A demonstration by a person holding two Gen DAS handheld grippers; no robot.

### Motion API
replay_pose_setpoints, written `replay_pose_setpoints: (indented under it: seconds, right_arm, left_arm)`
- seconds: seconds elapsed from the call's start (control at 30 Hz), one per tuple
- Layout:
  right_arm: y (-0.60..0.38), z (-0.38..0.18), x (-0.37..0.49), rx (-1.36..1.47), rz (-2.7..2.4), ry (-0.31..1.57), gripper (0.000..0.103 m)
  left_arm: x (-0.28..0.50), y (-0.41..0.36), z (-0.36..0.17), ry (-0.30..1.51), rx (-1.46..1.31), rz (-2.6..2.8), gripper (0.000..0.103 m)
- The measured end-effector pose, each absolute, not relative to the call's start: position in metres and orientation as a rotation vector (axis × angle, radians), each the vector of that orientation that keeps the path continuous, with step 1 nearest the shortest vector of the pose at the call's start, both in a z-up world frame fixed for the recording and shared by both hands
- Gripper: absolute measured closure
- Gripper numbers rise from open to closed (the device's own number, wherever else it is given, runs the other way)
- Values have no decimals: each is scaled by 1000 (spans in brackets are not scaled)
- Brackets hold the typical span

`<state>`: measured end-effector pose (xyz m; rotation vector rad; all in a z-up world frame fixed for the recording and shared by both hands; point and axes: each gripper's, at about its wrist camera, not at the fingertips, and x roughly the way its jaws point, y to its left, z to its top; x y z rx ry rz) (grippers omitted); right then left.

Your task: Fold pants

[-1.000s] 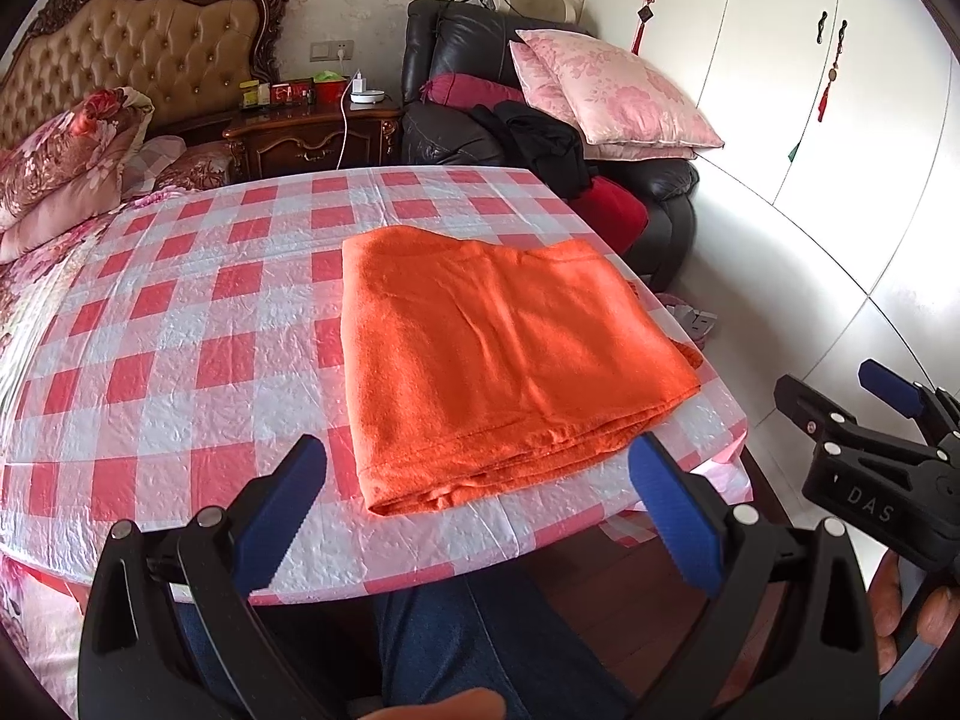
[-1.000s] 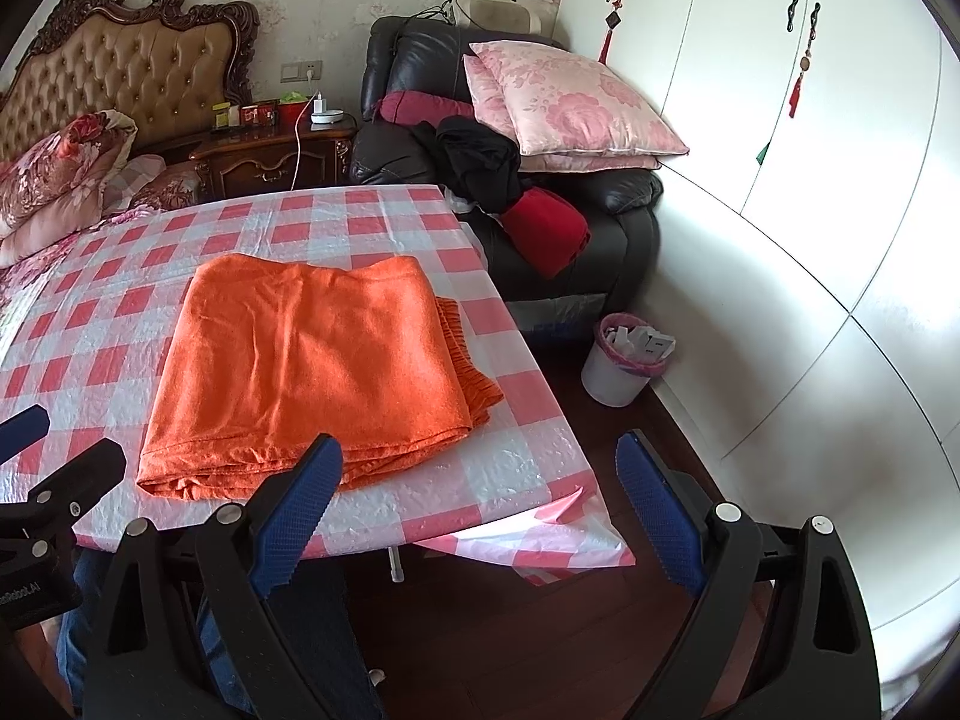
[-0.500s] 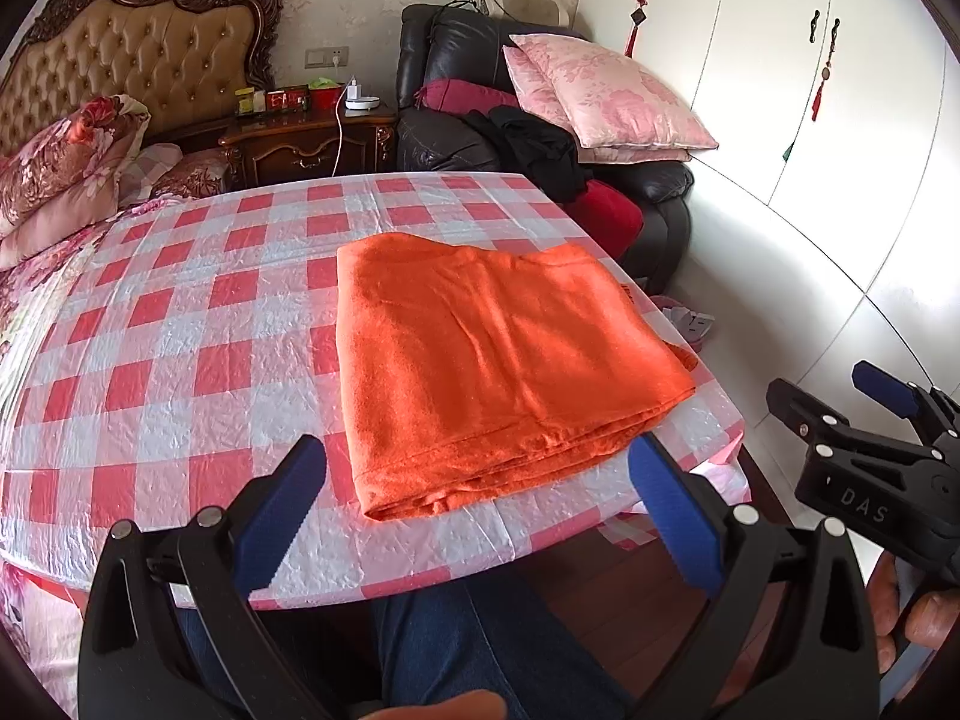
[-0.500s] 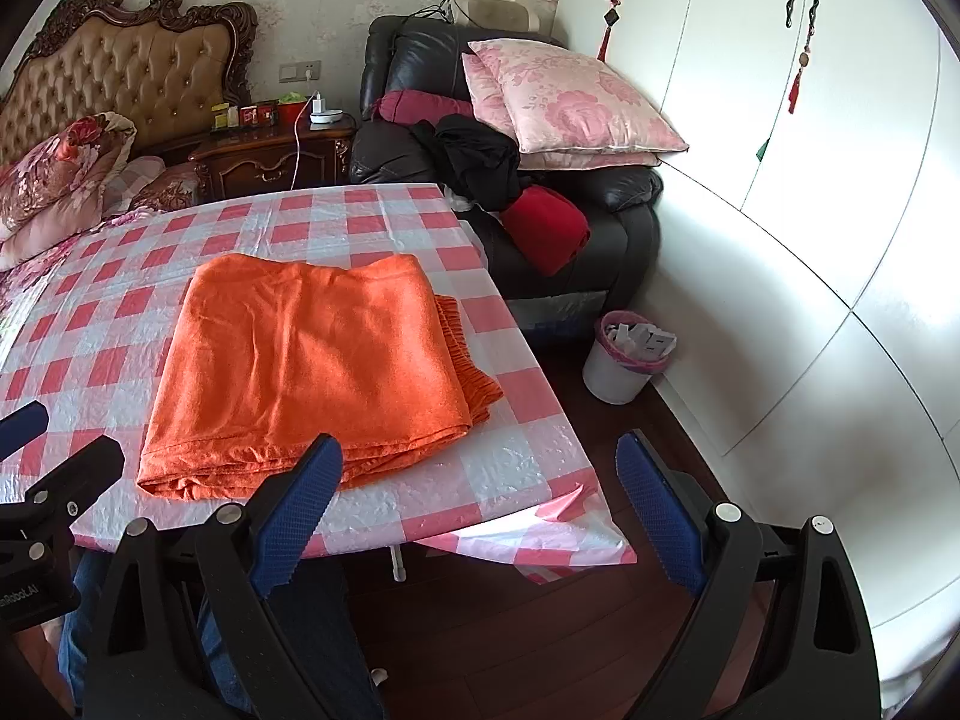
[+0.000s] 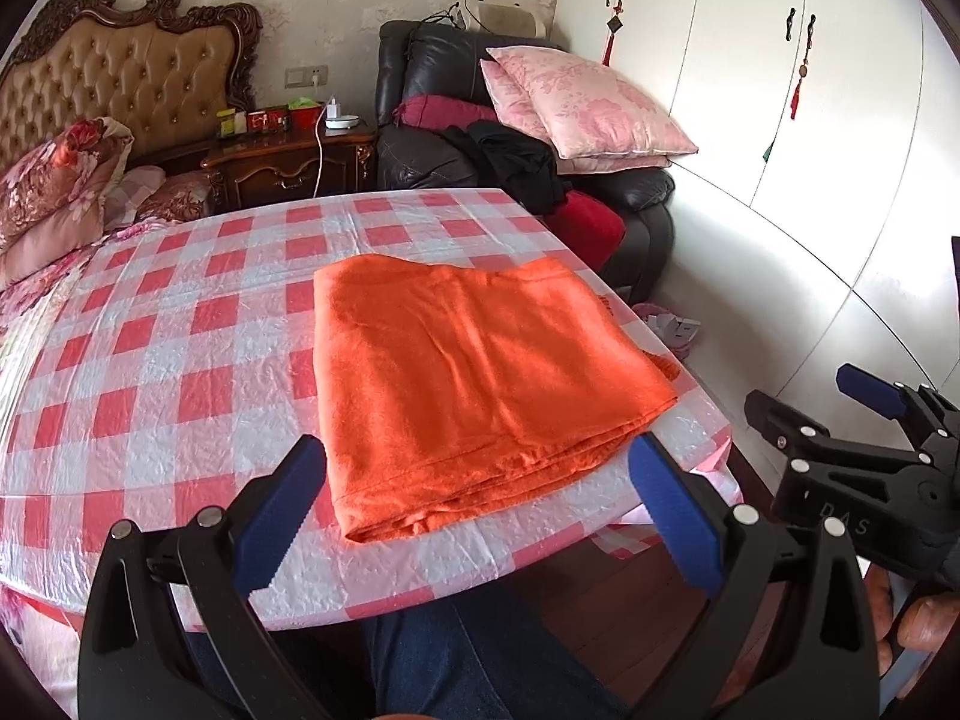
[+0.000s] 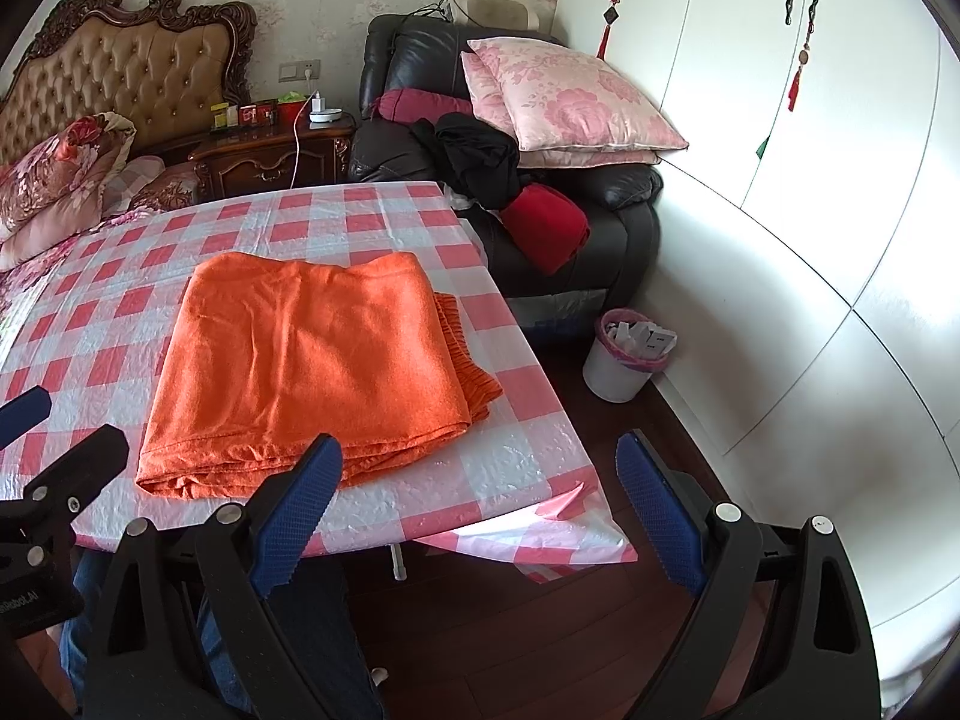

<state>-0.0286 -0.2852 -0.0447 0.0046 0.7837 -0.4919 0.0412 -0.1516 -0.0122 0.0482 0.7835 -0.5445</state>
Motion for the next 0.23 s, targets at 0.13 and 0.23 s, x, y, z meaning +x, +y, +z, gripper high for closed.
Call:
replay_pose_setpoints:
  seconds: [0.13, 0.23]
  right_arm:
    - [-288, -48, -30, 14, -493, 787, 14]
    - [-292, -50, -31, 46, -474, 785, 14]
  left_arm:
    - [44, -152, -13, 788, 26, -587, 2]
    - [52, -123, -9, 790, -27, -593, 2]
